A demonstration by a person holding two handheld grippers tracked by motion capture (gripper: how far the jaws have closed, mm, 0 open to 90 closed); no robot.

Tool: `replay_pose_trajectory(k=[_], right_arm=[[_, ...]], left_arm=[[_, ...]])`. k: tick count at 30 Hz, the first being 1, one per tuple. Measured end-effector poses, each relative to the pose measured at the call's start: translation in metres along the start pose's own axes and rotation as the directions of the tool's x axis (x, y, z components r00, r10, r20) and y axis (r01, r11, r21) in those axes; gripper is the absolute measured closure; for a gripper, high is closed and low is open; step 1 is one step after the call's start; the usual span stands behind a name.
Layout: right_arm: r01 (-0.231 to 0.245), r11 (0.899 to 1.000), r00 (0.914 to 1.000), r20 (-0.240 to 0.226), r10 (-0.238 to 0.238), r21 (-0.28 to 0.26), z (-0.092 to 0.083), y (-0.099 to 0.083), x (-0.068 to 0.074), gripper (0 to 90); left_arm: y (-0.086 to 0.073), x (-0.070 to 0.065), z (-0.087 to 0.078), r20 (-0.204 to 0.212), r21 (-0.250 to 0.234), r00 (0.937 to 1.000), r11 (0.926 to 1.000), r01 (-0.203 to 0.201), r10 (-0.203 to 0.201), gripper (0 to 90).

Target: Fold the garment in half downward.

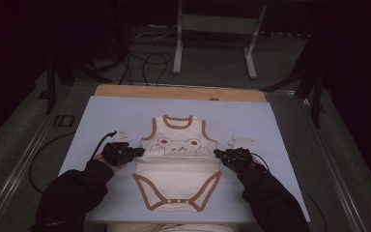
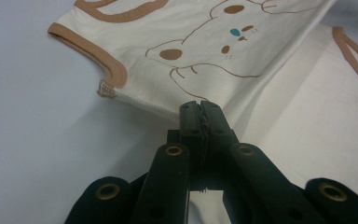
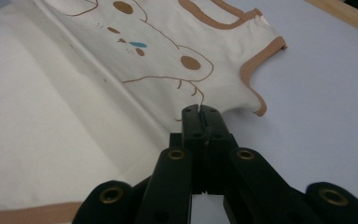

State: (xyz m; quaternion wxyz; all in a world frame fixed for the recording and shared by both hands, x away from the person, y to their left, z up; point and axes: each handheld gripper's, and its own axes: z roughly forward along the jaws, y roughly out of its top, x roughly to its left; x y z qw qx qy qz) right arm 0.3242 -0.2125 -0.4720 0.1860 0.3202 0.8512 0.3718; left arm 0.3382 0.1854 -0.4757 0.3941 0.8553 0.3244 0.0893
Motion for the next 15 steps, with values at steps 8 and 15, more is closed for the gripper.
replay_pose_trajectory(k=[8, 15], right_arm=[[-0.006, 1.0, 0.9996, -0.028, 0.006, 0.01, -0.004, -0.01, 0.013, 90.0], [0.022, 0.999, 0.9992, -0.034, -0.021, 0.032, -0.005, -0.017, 0.025, 90.0]], left_arm=[[-0.01, -0.011, -0.005, 0.009, 0.015, 0.9998, 0.9997, -0.017, 0.017, 90.0], [-0.017, -0.02, -0.01, 0.021, 0.025, 0.9996, 0.9995, -0.02, 0.019, 90.0]])
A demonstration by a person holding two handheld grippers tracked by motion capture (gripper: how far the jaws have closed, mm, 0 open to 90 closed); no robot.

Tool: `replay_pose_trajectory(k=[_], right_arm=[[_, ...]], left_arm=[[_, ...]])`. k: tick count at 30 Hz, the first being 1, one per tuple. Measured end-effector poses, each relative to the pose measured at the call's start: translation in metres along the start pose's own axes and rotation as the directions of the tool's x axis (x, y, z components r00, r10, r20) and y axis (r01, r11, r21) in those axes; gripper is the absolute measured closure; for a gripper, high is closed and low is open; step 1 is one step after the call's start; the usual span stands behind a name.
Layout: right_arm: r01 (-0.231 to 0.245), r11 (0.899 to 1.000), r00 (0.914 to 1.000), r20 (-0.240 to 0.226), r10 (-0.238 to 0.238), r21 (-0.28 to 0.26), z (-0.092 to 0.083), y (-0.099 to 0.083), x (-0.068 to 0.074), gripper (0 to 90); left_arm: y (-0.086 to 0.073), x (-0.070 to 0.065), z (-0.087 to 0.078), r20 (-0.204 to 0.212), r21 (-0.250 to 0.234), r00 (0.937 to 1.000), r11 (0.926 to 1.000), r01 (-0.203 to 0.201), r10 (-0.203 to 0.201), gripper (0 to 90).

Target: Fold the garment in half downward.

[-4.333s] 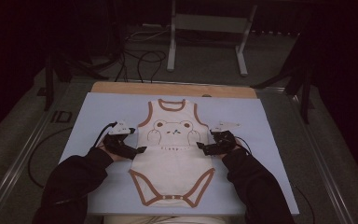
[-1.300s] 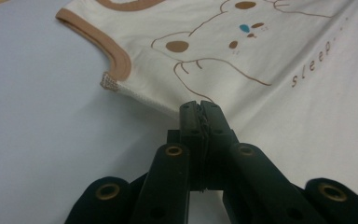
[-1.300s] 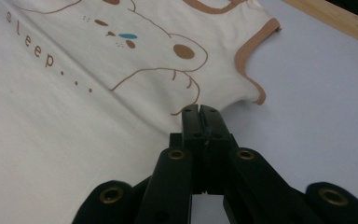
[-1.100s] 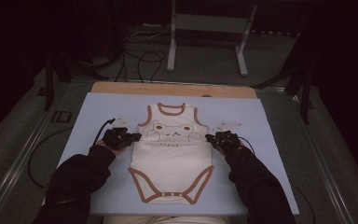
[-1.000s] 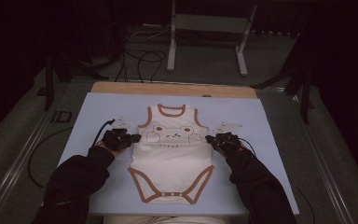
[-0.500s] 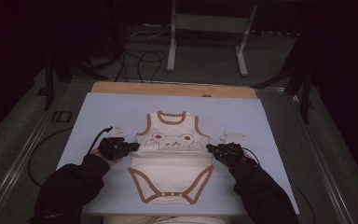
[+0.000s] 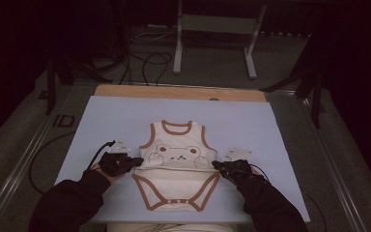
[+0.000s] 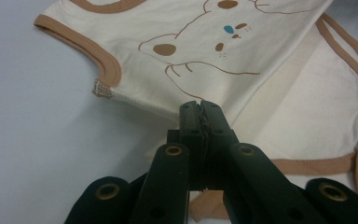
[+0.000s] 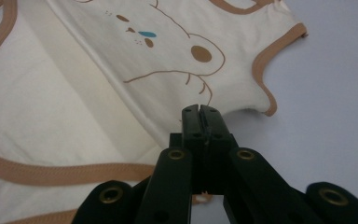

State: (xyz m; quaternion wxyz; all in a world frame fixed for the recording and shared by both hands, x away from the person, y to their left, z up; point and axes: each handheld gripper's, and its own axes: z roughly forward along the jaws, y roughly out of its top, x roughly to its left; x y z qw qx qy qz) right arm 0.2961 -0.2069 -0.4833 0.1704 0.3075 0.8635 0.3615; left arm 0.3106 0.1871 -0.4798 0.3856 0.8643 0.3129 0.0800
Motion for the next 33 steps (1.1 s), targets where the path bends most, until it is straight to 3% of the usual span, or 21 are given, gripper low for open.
replay_pose_trajectory(k=[16, 25, 33], right_arm=[[-0.021, 0.999, 0.9991, -0.035, 0.022, 0.028, -0.006, -0.02, 0.013, 90.0], [-0.025, 0.998, 0.9982, -0.054, 0.028, 0.06, -0.003, -0.029, 0.02, 90.0], [-0.028, 0.997, 0.9973, -0.065, 0.033, 0.074, 0.002, -0.034, 0.02, 90.0]], left_arm=[[-0.019, -0.02, -0.005, 0.032, 0.0, 0.9995, 1.0, 0.008, -0.008, 90.0], [-0.03, -0.021, 0.003, 0.035, 0.041, 0.9987, 0.9985, 0.035, -0.036, 90.0], [-0.035, -0.024, 0.008, 0.039, 0.075, 0.9986, 0.9967, 0.031, -0.034, 90.0]])
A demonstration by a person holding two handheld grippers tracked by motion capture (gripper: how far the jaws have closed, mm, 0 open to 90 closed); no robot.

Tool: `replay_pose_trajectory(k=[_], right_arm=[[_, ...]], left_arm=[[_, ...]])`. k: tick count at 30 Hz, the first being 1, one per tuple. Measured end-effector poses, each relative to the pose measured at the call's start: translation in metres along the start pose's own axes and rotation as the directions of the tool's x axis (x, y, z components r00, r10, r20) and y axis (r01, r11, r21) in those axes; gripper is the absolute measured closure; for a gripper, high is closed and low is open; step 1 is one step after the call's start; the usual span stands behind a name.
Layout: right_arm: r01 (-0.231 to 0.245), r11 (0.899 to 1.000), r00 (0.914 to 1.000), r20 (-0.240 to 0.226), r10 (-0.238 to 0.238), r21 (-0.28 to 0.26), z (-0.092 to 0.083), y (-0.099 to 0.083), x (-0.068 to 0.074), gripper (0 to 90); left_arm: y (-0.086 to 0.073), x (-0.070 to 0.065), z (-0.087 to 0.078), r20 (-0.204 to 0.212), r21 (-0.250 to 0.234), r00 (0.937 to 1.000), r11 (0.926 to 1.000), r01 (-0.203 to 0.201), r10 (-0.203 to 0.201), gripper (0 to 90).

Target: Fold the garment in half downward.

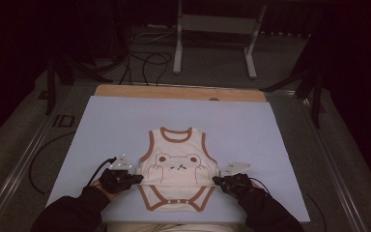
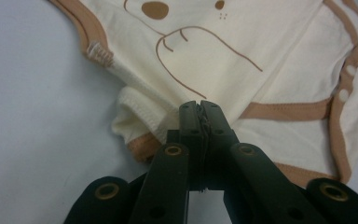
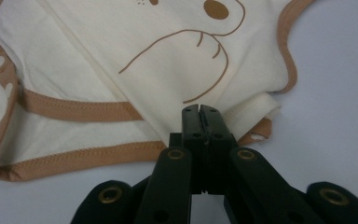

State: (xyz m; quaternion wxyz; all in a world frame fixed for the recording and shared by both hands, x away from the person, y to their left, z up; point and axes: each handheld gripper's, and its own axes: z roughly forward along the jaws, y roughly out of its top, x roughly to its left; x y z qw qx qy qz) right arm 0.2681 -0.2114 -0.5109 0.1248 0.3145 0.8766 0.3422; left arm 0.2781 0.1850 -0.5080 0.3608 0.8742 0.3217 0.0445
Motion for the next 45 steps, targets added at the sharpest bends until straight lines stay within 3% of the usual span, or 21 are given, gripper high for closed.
replay_pose_trajectory(k=[6, 10, 16, 21, 27, 31, 33, 35, 39, 45], right_arm=[[0.0, 1.0, 1.0, 0.002, 0.0, -0.013, -0.001, -0.004, 0.0, 89.8], [-0.02, 1.0, 0.9997, -0.013, 0.02, -0.022, -0.001, -0.005, -0.002, 87.8], [-0.031, 0.999, 0.9983, -0.051, 0.029, -0.03, -0.002, -0.005, -0.001, 69.5], [-0.042, 0.997, 0.9977, -0.055, 0.039, -0.06, -0.007, 0.0, -0.001, 53.5], [-0.046, 0.99, 0.9987, -0.029, 0.042, -0.131, -0.012, 0.006, -0.005, 26.6], [-0.046, 0.987, 0.9984, -0.038, 0.041, -0.151, -0.014, 0.01, -0.008, 13.1], [-0.032, 0.986, 0.9987, -0.045, 0.025, -0.164, -0.015, 0.014, -0.008, 11.7], [-0.01, 0.987, 0.9996, -0.028, 0.006, -0.161, -0.014, 0.017, -0.008, 10.9], [0.006, 0.986, 0.9992, -0.039, -0.012, -0.165, -0.013, 0.025, -0.01, 10.4], [0.029, 0.987, 0.9985, -0.042, -0.036, -0.159, -0.012, 0.038, -0.014, 10.4]], left_arm=[[-0.003, 0.003, 0.003, 0.01, 0.007, 0.9998, 0.9998, 0.019, -0.019, 89.3], [-0.002, 0.001, 0.003, -0.005, 0.023, 1.0, 0.9997, 0.003, -0.003, 87.8], [0.0, -0.001, -0.002, -0.037, 0.024, 0.9993, 0.9997, -0.003, 0.004, 71.8], [0.004, -0.002, -0.01, -0.076, -0.003, 0.997, 0.9999, -0.016, 0.016, 55.4], [0.01, -0.001, -0.017, -0.067, -0.04, 0.9972, 0.9986, -0.034, 0.031, 37.7], [0.016, 0.001, -0.018, -0.071, -0.064, 0.9975, 0.9979, -0.009, 0.005, 24.7], [0.019, 0.002, -0.019, -0.058, -0.065, 0.9982, 0.9976, -0.022, 0.018, 14.3], [0.023, 0.003, -0.02, -0.06, -0.082, 0.9979, 0.9962, -0.031, 0.026, 10.5], [0.031, 0.005, -0.02, -0.03, -0.094, 0.9984, 0.9943, -0.051, 0.048, 2.2], [0.039, 0.007, -0.02, -0.014, -0.135, 0.9977, 0.9885, -0.068, 0.067, 1.7]])
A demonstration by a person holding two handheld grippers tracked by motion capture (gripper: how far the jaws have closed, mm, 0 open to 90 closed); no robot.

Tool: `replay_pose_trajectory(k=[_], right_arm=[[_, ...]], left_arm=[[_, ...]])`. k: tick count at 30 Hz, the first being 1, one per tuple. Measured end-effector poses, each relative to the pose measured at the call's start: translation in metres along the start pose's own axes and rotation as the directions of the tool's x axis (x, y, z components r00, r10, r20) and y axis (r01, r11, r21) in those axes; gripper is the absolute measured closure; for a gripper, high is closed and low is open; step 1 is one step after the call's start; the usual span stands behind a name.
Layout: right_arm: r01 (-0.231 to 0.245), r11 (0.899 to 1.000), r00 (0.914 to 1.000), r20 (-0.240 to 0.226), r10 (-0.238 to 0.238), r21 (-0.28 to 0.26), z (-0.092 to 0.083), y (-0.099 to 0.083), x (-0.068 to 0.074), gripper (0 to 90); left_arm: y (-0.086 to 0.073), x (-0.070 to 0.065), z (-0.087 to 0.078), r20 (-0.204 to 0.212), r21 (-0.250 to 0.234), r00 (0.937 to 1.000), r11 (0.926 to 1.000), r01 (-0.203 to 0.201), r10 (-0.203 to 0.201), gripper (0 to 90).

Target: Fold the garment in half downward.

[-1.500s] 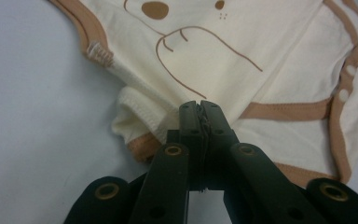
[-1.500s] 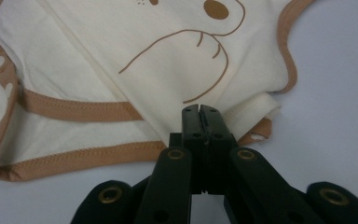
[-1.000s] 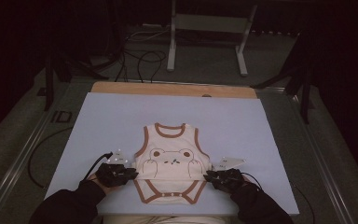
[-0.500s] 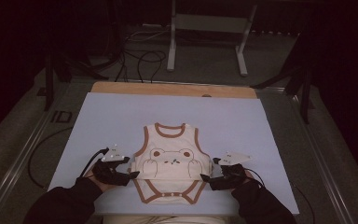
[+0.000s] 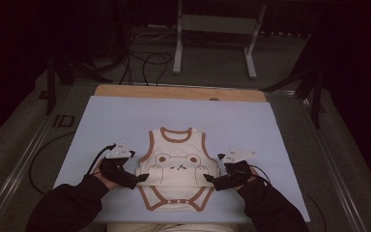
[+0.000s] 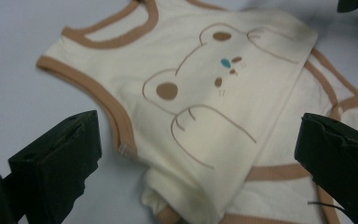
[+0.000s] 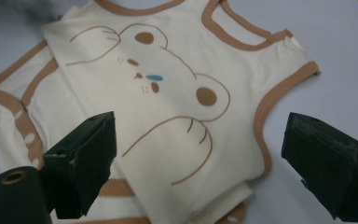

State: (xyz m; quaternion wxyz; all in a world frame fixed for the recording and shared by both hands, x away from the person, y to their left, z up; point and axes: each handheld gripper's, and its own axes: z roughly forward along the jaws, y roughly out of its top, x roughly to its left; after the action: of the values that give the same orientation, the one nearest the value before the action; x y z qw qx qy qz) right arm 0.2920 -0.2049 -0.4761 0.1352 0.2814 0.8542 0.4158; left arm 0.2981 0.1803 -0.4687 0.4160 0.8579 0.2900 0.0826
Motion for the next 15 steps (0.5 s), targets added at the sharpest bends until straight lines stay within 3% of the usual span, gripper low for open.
replay_pose_trajectory(k=[15], right_arm=[[0.016, 1.0, 0.9998, 0.012, -0.016, -0.006, 0.009, 0.027, -0.019, 10.7]], left_arm=[[0.015, 0.019, 0.001, -0.024, -0.069, 0.9994, 0.9972, -0.027, 0.026, 1.5]])
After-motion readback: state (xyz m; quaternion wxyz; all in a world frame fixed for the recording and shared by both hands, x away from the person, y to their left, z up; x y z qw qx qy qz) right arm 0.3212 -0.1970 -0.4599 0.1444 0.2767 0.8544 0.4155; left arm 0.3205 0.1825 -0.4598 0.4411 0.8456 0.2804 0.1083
